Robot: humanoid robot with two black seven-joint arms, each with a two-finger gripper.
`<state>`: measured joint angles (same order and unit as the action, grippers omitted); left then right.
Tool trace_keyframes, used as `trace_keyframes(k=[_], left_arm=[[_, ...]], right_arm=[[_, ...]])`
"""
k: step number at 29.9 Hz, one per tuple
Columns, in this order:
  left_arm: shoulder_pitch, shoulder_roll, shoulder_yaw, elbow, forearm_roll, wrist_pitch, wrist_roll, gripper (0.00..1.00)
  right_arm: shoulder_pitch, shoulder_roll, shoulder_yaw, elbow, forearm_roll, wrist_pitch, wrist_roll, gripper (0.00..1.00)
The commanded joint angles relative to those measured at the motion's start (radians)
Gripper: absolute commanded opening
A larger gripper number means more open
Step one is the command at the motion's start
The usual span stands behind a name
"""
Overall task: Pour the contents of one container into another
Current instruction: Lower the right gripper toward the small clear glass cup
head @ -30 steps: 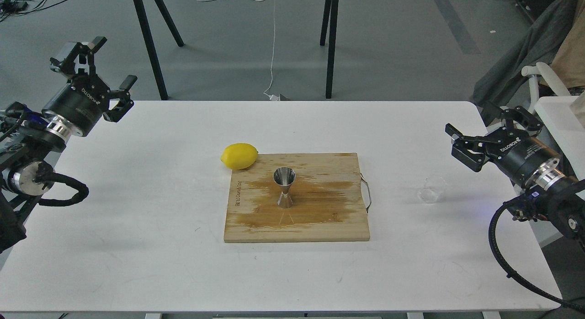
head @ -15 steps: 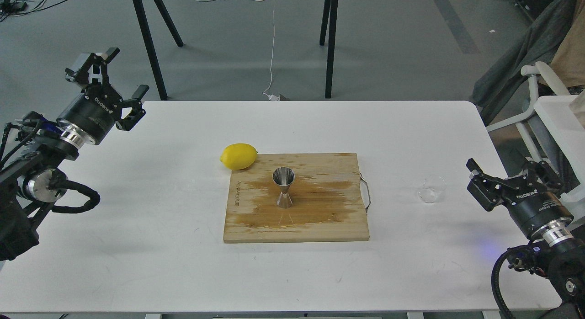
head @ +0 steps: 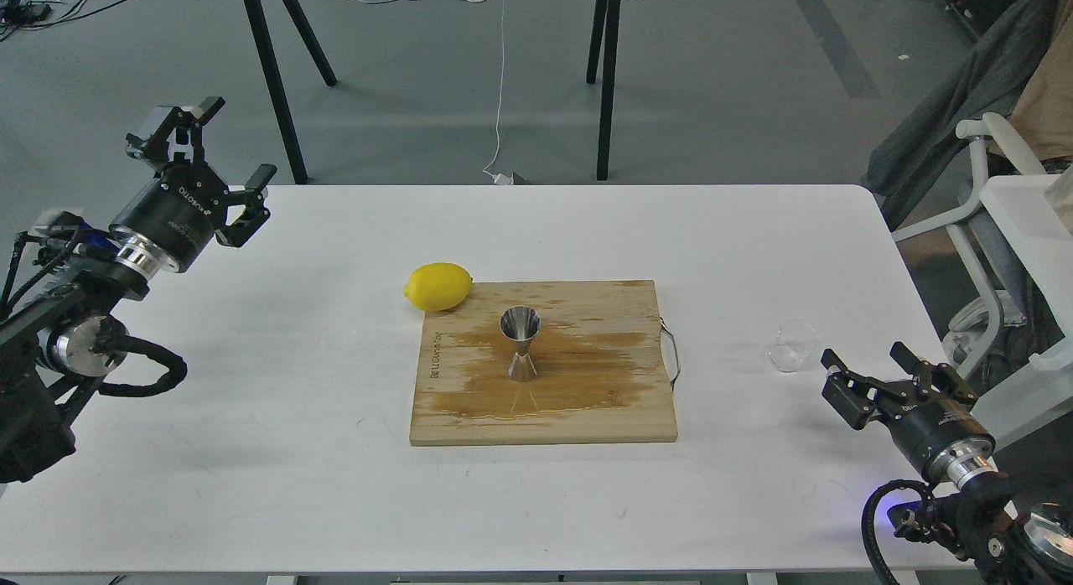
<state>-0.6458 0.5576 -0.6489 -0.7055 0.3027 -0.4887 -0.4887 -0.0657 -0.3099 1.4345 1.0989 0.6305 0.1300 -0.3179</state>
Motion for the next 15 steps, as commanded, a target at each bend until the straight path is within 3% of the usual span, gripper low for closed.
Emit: trace_keyframes(k=[1, 6, 15], left_arm=[[0.000, -0.001, 0.000, 0.000, 0.000, 0.000, 0.000, 1.00], [0.002, -0.001, 0.000, 0.000, 0.000, 0.000, 0.000, 1.00], [0.003, -0.001, 0.000, 0.001, 0.000, 0.000, 0.000, 1.00]], right_arm=[[0.015, 0.000, -0.002, 0.002, -0.003, -0.047, 0.005, 0.98], [0.033, 0.000, -0.025, 0.002, -0.005, -0.075, 0.013, 0.98], [0.101, 0.002, -0.062, 0.001, -0.061, -0.236, 0.039, 0.96]])
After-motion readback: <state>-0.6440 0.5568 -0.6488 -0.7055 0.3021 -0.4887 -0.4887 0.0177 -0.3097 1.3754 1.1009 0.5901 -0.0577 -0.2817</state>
